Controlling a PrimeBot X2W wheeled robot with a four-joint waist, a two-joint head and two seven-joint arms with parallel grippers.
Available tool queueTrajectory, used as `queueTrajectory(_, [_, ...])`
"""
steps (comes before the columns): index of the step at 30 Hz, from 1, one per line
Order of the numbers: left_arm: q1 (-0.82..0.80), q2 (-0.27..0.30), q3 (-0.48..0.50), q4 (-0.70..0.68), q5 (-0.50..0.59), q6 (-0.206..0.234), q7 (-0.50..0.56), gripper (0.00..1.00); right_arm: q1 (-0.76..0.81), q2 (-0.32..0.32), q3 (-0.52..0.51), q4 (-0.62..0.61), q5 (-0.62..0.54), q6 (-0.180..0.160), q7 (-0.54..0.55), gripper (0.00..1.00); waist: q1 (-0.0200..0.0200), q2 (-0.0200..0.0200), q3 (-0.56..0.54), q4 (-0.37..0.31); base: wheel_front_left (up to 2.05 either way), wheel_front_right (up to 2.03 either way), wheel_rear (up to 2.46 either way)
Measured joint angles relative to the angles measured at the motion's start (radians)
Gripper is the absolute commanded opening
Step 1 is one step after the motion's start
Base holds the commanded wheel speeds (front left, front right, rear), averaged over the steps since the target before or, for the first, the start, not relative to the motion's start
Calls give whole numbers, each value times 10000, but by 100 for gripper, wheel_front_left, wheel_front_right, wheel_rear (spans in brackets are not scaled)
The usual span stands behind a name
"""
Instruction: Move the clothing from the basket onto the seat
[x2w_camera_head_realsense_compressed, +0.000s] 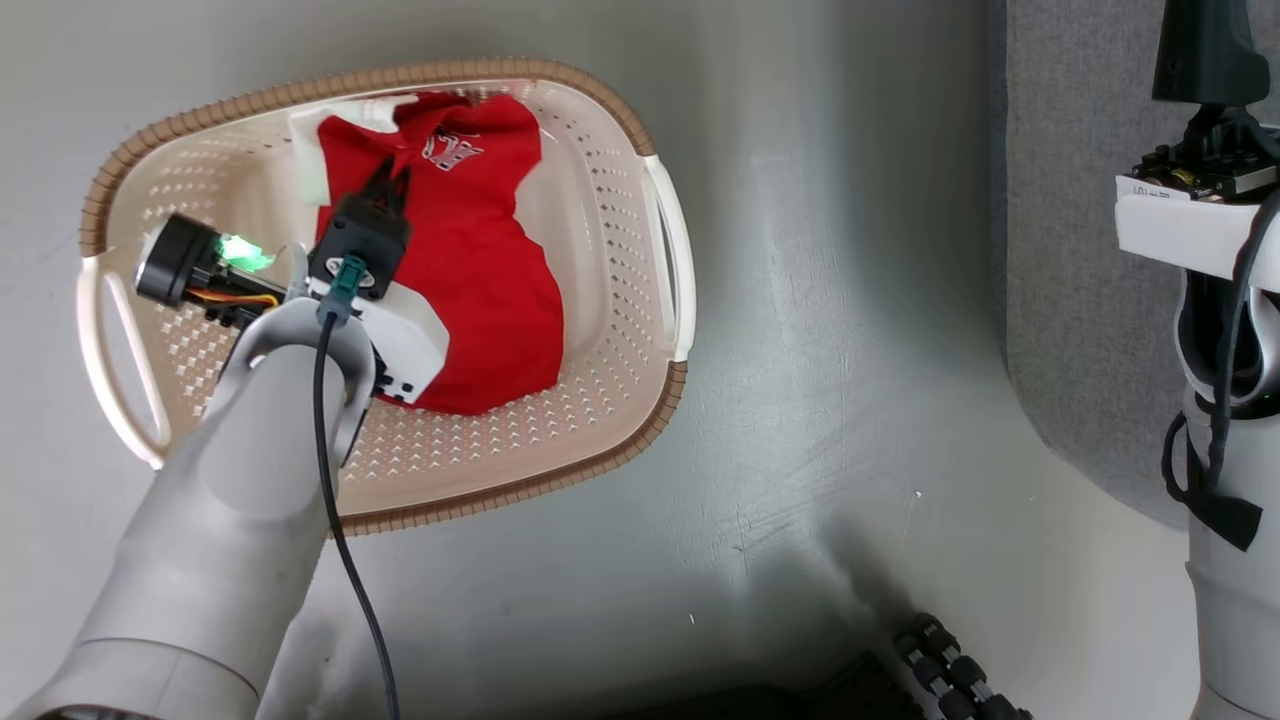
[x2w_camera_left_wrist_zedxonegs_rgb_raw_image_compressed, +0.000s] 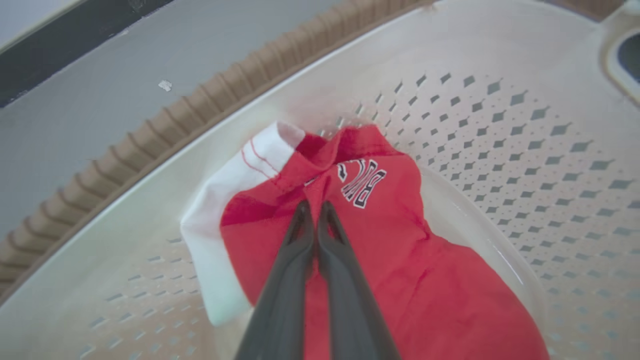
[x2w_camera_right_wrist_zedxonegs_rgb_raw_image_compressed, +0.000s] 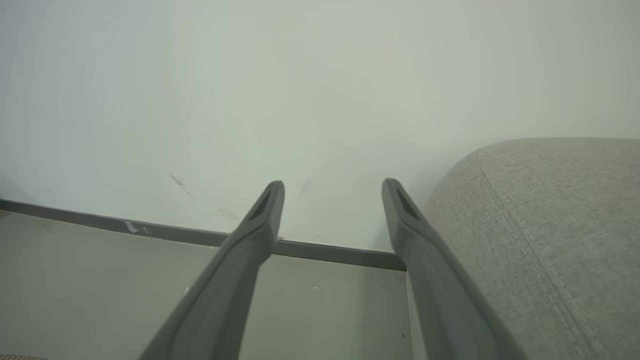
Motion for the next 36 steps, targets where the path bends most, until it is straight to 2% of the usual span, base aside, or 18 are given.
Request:
queueTrajectory(5, [290,-44,6,-550,-92,6,-38,0,0,-100,-144,226,-73,0,0,100,0,0,-244,136,0,0,0])
queueTrajectory(13, [897,-82,-79,-2391,-102,33,-40,0,6,-222,-201,591,-159,0,-2,100,0,0,-816,412,0,0,0])
queueTrajectory(36, [3497,-15,-113,-5568,-380,370,-40,0,891,-644,-965,1507,-249,0,0,100,0,0,-2801,1134,0,0,0])
